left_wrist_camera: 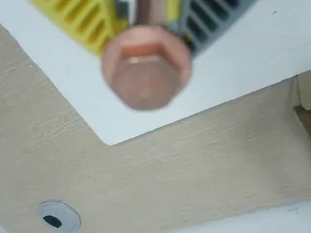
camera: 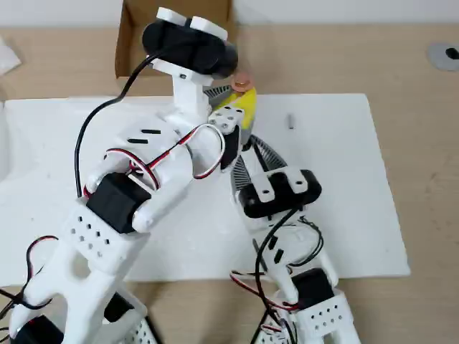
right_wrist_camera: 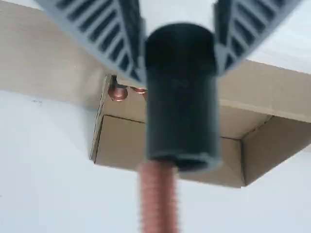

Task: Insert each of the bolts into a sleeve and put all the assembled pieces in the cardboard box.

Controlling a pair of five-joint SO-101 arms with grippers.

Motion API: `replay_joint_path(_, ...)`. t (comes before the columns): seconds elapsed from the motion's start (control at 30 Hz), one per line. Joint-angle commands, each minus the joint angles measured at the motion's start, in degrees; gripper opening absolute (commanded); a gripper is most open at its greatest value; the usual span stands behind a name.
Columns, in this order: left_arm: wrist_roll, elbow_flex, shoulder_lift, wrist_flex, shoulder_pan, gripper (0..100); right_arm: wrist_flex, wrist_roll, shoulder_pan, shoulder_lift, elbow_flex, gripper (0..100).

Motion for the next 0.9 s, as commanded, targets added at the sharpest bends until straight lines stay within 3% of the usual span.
replay_joint_path(0.0, -0.5, -3.3, -1.3, 1.3, -0.2, 0, -0.2, -0.5, -0.8, -6.4, -0.1, 0.9)
replay_joint_path(0.87, -1.6, -3.7, -1.3, 3.5, -2.0, 0, -0.2, -0.5, -0.7, -6.4, -0.1, 0.9)
